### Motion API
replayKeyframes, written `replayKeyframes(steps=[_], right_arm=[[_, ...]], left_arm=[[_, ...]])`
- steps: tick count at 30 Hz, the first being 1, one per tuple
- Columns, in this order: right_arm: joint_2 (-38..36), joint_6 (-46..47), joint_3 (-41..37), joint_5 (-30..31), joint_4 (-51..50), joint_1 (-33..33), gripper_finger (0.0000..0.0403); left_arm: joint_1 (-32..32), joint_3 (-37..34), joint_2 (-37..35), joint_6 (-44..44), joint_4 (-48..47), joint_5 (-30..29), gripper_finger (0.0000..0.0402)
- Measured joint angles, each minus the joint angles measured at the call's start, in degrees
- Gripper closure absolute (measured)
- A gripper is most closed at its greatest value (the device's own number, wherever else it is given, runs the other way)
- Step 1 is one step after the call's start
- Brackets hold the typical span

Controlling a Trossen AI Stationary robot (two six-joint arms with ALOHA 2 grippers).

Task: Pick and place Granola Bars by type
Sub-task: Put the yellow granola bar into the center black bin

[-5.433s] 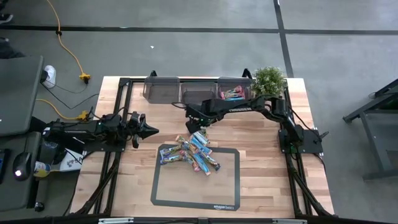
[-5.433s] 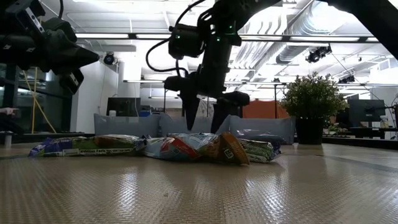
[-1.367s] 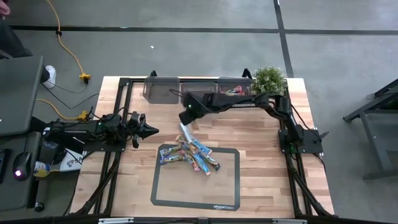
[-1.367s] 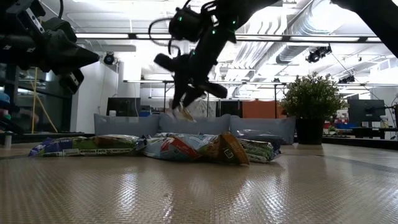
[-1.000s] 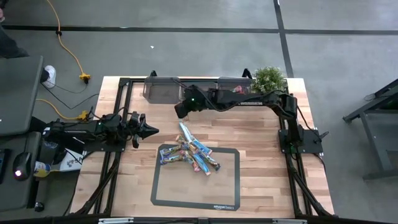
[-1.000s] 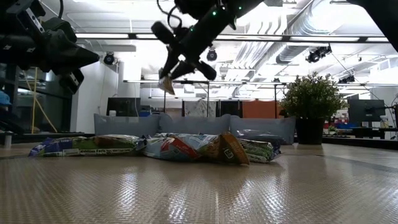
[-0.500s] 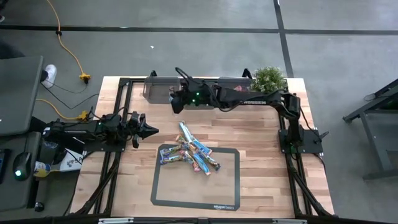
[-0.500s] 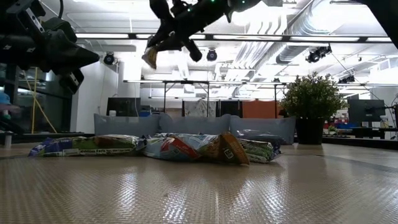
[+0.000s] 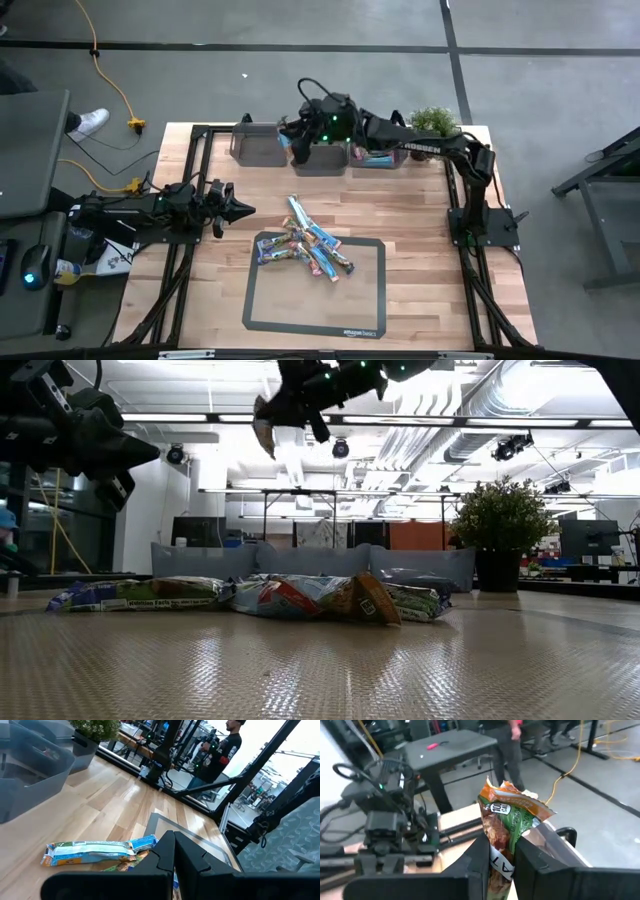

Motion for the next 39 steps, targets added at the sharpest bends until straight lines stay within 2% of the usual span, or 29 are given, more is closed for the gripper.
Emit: replayKeyframes(steps=[9,14,20,30,39], right_arm=[[-0.2,-6.5,0.0,-5.4,-7.1,-7.6,0.0355],[-0.2,-11.6,0.0,-6.5,-12.4,-12.2,0.0355],[-0.2,-17.2,0.0,-10.3,-14.5,-16.0,0.0355],[5.1,-26.6,0.0,-13.0,-18.4,-15.1,0.0355],[10.9,-32.4,0.0,-10.9,-23.5,-13.2,0.0355]], left_arm=[[0.0,0.0,0.0,0.0,0.0,-0.4,0.0401],[0.0,0.0,0.0,0.0,-0.1,-1.9,0.0401],[0.0,0.0,0.0,0.0,-0.1,-2.3,0.0401],[0.0,0.0,0.0,0.0,0.1,-2.5,0.0401],[0.0,0.0,0.0,0.0,0.2,-2.6,0.0401]])
